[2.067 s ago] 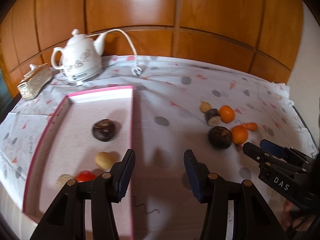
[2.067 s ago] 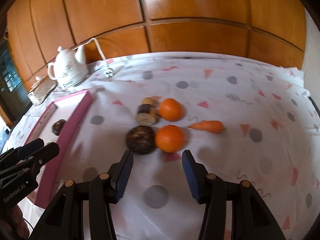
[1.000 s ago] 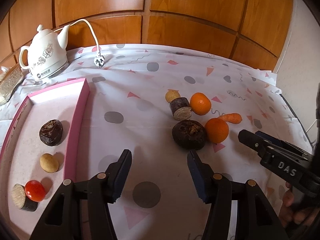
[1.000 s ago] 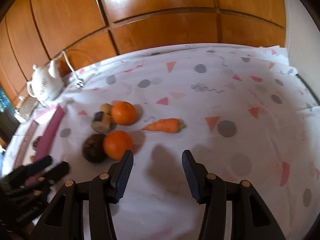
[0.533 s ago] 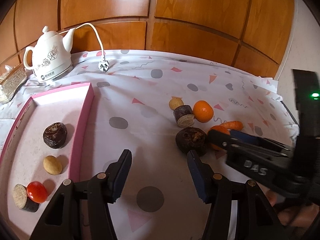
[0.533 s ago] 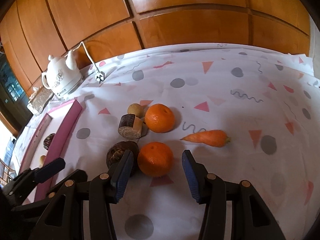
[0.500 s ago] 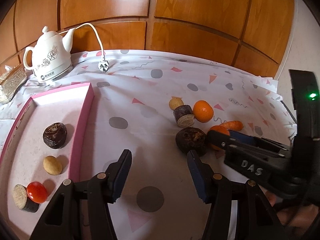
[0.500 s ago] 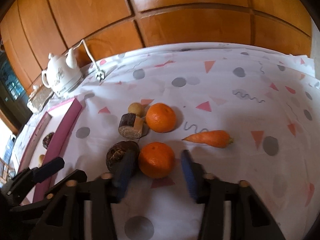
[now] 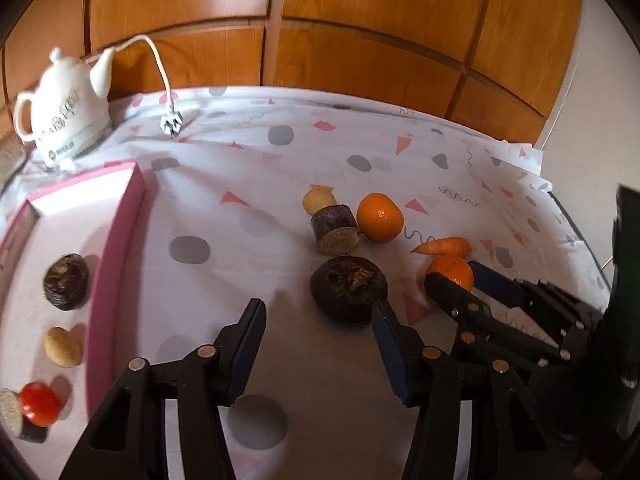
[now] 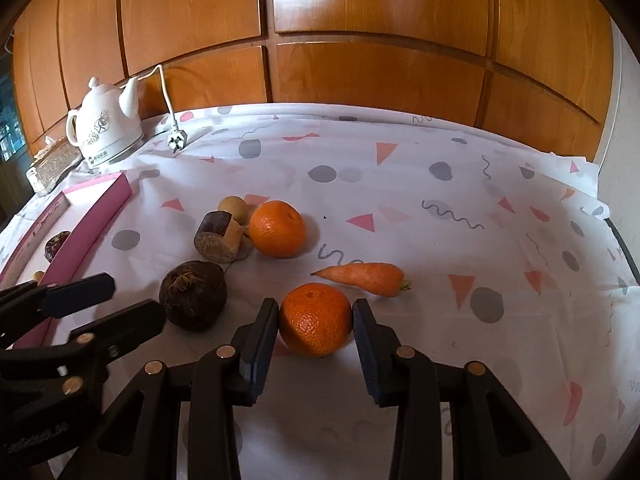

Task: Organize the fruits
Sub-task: 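Grasp a dark round taro with the left tool while the right tool grasps an orange, then lift the taro with the left tool while the right tool carries the orange toward the tray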

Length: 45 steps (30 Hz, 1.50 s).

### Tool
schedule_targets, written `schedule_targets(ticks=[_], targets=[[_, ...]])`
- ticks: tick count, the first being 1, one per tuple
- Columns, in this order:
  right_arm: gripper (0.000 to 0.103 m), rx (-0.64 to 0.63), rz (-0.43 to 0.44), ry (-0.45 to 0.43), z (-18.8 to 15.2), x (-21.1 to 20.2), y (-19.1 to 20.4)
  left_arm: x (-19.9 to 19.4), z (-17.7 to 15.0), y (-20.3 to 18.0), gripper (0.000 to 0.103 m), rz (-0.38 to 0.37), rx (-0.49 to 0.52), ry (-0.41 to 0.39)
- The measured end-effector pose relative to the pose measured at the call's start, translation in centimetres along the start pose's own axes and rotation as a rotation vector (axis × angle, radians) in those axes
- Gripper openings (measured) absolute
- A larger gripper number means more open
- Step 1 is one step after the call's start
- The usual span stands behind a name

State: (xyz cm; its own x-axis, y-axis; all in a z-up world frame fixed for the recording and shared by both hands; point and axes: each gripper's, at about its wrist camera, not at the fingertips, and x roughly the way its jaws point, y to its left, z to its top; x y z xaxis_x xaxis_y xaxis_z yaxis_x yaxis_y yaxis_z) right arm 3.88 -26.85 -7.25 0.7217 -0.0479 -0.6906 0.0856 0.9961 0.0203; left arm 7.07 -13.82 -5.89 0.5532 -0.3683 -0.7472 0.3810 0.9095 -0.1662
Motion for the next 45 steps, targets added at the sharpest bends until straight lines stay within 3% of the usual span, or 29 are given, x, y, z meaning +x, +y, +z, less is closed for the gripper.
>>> schedule_targets(ticks=[9, 16, 23, 28, 38, 45], targets=[[0.038, 0.058, 0.022, -0.011, -0.2, 0.0, -0.8, 0.9, 1.5, -0.7, 0.052, -0.046, 0.006, 0.001], [0.038, 0.061, -0.025, -0.015, -0.5, -0.2, -0.8, 2.3, 2.0, -1.9, 0.053, -0.052, 0.042, 0.017], [0.039, 0.055, -0.024, -0.019, -0.7, -0.2, -0.8, 4.0, 2.2, -0.7, 0.056, -0.028, -0.007, 0.038], [0.039, 0.068, 0.002, 0.009, -0.8, 0.4, -1.1, 3.8, 1.9, -1.0, 0.044, -0.019, 0.029, 0.024], [0.039, 0.084, 0.017, 0.026, -1.1, 1.0, -1.3, 1.2, -0.6, 0.9, 0.045, 0.029, 0.031, -0.034], [0.039, 0.100, 0.029, 0.026, -1.1, 0.9, -1.6, 1.9, -1.3, 0.3, 0.044, 0.073, 0.082, -0.046]])
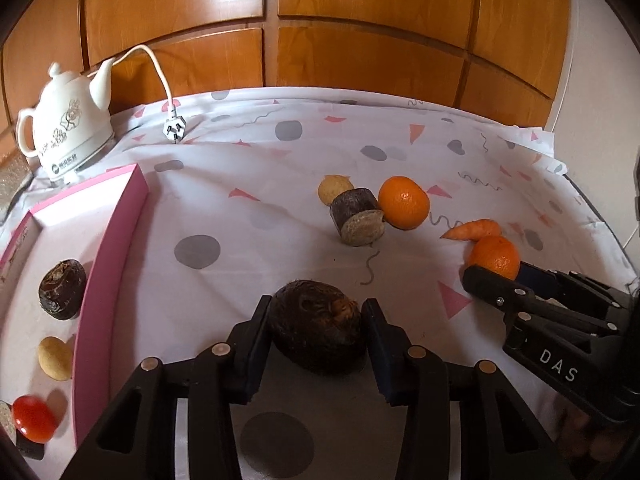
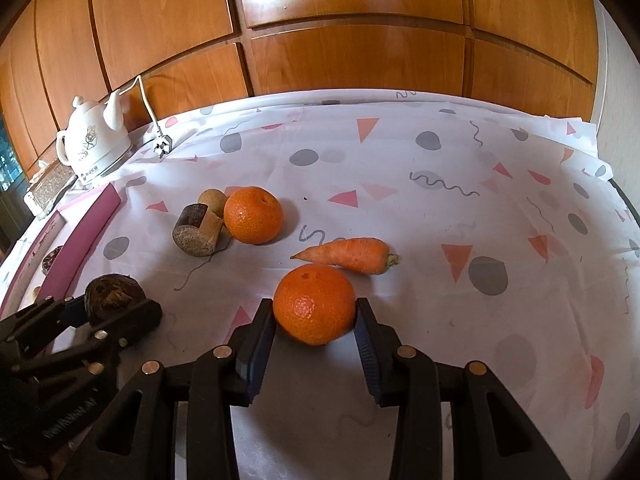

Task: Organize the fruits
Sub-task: 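Lift the taro with the left tool while the right tool carries the orange toward the tray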

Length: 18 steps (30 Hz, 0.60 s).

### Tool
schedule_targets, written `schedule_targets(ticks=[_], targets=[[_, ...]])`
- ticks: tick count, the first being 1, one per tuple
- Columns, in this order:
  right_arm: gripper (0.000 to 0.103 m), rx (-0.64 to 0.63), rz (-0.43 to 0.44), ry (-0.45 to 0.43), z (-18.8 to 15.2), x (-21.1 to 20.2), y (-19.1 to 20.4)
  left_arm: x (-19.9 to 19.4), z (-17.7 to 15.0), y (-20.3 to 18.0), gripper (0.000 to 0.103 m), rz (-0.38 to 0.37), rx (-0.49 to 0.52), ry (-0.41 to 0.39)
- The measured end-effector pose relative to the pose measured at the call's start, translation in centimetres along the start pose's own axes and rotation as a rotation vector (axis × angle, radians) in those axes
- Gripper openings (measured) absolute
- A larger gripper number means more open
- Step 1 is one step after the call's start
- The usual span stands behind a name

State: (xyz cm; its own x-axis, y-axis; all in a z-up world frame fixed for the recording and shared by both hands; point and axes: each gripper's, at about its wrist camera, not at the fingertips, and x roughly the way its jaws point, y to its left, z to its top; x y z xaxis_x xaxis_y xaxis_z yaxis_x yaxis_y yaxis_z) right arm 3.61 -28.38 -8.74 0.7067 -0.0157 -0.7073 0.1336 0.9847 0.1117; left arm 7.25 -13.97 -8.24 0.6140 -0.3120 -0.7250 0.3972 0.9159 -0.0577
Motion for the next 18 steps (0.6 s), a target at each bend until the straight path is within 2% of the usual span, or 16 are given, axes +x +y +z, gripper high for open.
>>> schedule_targets(ticks=[9, 18], targets=[[0.039, -0.027, -0.034, 0.003, 0.00, 0.08, 0.59, -0.08, -0.11, 0.23, 0.044, -0.010, -0.008, -0.008], [0.039, -0.031, -0.032, 0.005, -0.03, 0.04, 0.57, -0.42, -0.27, 0.30, 0.043, -0.003, -0.005, -0.013]])
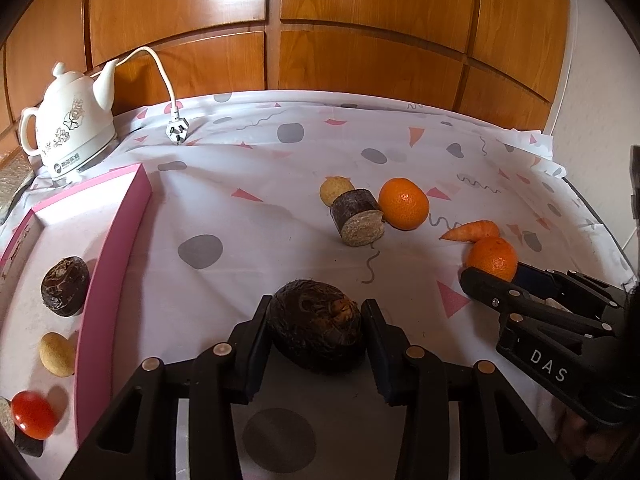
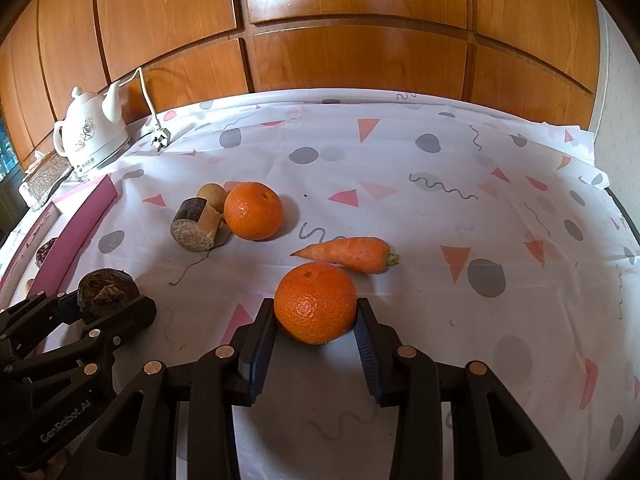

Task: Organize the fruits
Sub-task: 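Lift the taro with the left tool while the right tool carries the orange toward the tray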

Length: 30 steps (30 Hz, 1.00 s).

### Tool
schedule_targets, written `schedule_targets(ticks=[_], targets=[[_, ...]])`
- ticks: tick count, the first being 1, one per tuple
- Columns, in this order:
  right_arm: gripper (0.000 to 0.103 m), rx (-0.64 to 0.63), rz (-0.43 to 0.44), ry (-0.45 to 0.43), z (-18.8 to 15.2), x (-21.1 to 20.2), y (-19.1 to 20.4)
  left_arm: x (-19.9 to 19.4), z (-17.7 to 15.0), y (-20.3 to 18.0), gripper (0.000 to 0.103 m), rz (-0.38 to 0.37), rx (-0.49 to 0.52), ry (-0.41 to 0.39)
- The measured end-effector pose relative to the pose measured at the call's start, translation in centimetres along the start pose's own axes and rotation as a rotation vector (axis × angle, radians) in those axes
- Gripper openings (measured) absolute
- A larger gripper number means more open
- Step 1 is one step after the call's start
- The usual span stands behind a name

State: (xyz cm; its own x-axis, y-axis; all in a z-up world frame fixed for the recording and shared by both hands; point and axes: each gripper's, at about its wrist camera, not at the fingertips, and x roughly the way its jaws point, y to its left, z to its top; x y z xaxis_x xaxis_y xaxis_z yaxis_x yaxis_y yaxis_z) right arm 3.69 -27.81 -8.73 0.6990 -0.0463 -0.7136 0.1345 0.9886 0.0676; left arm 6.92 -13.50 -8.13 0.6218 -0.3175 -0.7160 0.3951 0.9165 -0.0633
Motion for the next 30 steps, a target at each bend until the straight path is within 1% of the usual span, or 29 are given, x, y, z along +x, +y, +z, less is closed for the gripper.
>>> schedule_targets(ticks=[7, 18, 20, 24, 27, 28, 30], targets=[[0.039, -0.013, -0.008, -0.002, 0.0, 0.0, 0.2, -0.8, -0.5, 0.0, 0.043, 0.007, 0.013, 0.004], [0.038, -0.077, -0.044, 0.000, -0.4, -0.7, 1.2, -3.0, -1.3, 0.6, 0.043, -0.010, -0.032, 0.032], [0.038, -0.083, -0.049, 0.002, -0.5, -0.9, 1.4, -3.9, -1.2, 0.7, 0.043, -0.018, -0.037, 0.016], [0.038, -0.081, -0.047, 0.011, -0.6, -1.1, 1.8, -5.3, -0.8, 1.5, 0.043, -0.003, -0.064, 0.001], [0.038, -0.056, 0.002, 0.021, -0.2, -1.6, 2.2, -6.7, -0.5, 2.5, 0.043, 0.013, -0.085, -0.019], [0.038, -0.062, 0.017, 0.014, 0.0, -2.0, 2.6, -7.1, -0.3, 3.0, 0.044, 0.021, -0.096, -0.025], [0.038, -0.083, 0.075, 0.008, 0.5, -2.6, 4.0, -7.9, -0.1, 4.4, 0.044, 0.031, -0.133, -0.035]])
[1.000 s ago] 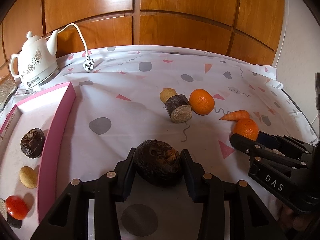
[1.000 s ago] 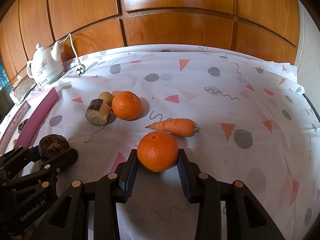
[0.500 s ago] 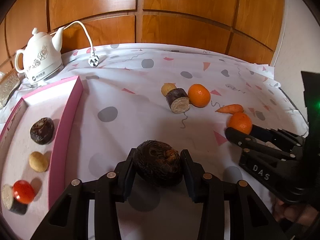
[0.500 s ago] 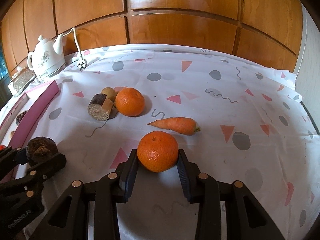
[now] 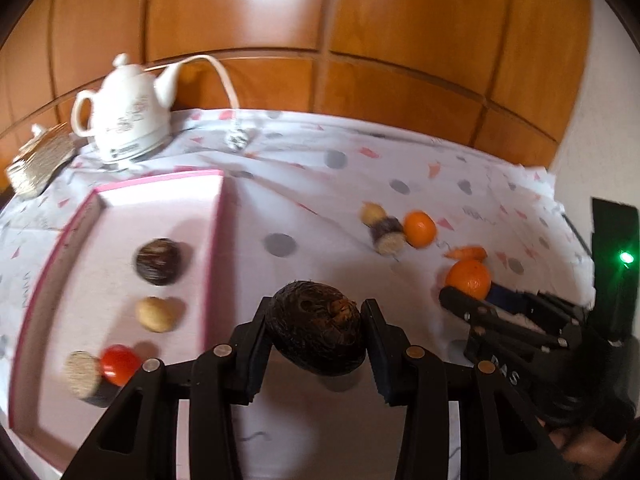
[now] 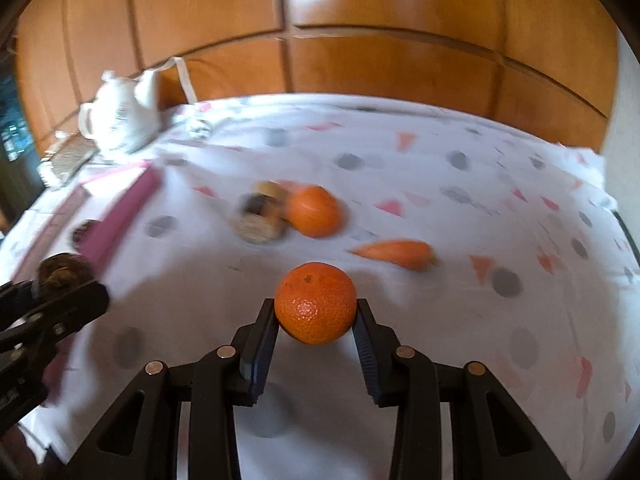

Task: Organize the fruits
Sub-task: 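Lift the taro with the left tool while the right tool carries the orange toward the tray, then open the left tool over the tray while the right tool releases the orange there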

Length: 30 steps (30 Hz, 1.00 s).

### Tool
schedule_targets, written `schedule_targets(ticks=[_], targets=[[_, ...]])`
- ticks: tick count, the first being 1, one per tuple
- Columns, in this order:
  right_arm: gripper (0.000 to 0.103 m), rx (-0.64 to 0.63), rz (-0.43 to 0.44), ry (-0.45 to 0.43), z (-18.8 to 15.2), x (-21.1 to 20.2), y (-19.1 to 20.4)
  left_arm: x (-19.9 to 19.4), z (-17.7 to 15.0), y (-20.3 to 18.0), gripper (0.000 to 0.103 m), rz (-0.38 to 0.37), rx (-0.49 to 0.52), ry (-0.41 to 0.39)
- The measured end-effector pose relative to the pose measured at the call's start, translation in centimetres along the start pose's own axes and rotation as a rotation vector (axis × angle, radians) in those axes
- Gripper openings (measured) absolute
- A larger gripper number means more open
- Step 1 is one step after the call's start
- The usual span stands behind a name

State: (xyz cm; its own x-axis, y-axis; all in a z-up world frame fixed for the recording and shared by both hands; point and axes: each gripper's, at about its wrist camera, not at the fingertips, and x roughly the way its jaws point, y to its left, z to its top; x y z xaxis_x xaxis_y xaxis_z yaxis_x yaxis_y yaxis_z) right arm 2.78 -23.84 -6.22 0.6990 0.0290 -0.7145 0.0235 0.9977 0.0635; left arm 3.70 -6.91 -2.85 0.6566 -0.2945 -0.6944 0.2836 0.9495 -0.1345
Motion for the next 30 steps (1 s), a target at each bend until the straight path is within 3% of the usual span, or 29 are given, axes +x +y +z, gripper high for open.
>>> schedule_targets(ticks=[4, 10, 14, 20, 25, 30], targets=[[0.038, -0.043, 0.108, 0.001, 1.3, -0.6, 2.9, -1.4, 0.9, 3.0, 0.044, 0.045, -0.065, -0.027], [0.038, -0.112, 0.273, 0.057, 3.5, -0.1, 8.0, -2.7, 1.9, 8.7, 0.044, 0.185, -0.128, -0.056], [0.038, -0.161, 0.347, 0.072, 5.0, 0.4, 11.7, -2.7, 2.0, 12.0, 0.044, 0.264, -0.167, -0.049], [0.038, -0.181, 0.446, 0.086, 7.4, 1.4, 17.0, -3.7, 1.7, 14.6, 0.044, 0.322, -0.216, -0.075], [0.042, -0.190, 0.450, 0.075, 7.8, 1.8, 19.4, -4.1, 1.4, 15.8, 0.047, 0.335, -0.268, -0.076], [0.049, -0.174, 0.445, 0.068, 7.2, 1.3, 18.9, -4.4, 1.1, 15.9, 0.050, 0.344, -0.289, -0.079]])
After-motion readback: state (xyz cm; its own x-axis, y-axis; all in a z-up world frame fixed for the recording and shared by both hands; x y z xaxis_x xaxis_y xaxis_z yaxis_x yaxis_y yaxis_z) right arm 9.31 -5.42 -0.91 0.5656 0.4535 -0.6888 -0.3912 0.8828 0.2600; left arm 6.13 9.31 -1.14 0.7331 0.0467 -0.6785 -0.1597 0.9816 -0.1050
